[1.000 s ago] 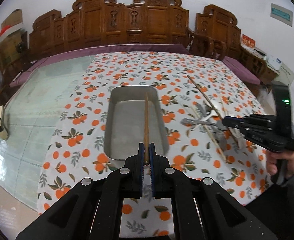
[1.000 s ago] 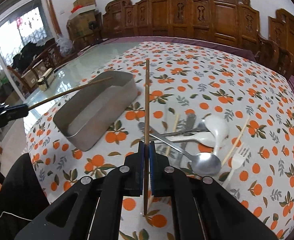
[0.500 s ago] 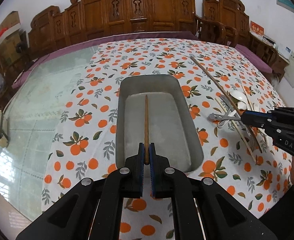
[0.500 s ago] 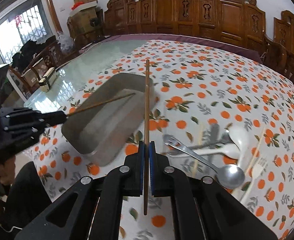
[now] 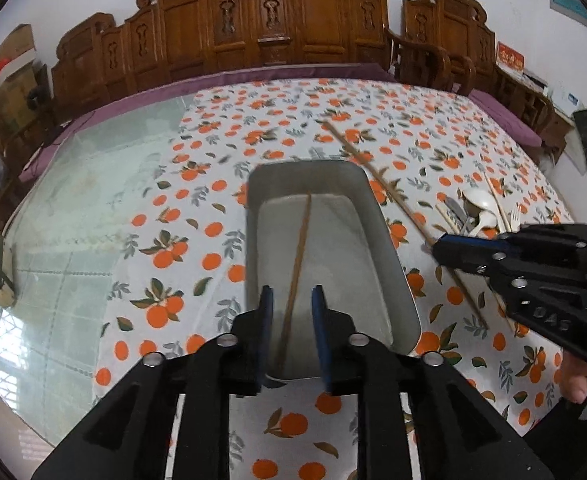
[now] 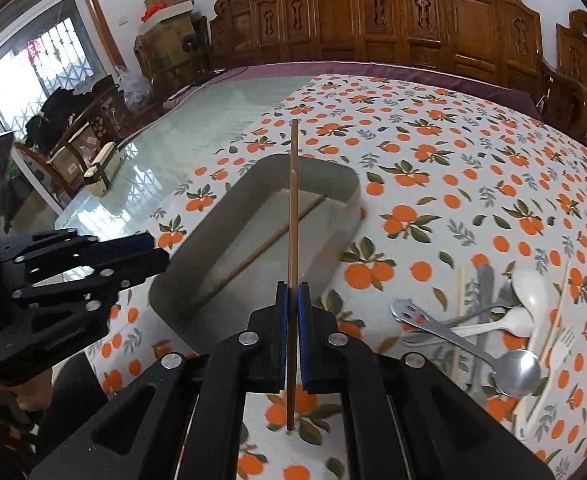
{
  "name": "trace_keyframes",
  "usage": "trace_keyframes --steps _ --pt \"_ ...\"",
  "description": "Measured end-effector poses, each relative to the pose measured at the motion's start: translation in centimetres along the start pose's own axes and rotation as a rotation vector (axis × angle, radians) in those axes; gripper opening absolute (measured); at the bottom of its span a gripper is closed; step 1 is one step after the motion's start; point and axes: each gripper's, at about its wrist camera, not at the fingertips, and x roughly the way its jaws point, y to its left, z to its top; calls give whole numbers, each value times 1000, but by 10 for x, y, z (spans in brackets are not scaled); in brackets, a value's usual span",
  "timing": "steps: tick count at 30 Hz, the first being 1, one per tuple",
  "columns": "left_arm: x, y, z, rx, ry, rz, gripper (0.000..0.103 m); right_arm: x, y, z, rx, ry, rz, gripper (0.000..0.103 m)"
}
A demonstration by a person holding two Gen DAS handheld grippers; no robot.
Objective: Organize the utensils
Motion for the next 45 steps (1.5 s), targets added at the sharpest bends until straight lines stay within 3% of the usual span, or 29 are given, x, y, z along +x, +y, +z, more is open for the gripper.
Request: trace_keyframes --steps 3,10,20,35,41,45 --pt "-11 12 1 -26 -20 5 22 8 7 8 11 -1 9 6" --pt "-36 41 1 -57 -65 43 42 33 21 27 68 -11 24 6" --pt "-52 65 -3 -95 -100 61 71 71 34 18 28 44 -53 6" --pt "-54 66 -5 -93 -101 70 72 68 33 9 22 37 -30 8" --pt "-56 51 -6 -79 -109 62 74 20 23 1 -18 -46 -11 8" --pt "-56 32 -6 -64 -116 39 78 -24 -3 -11 -30 -106 -54 8"
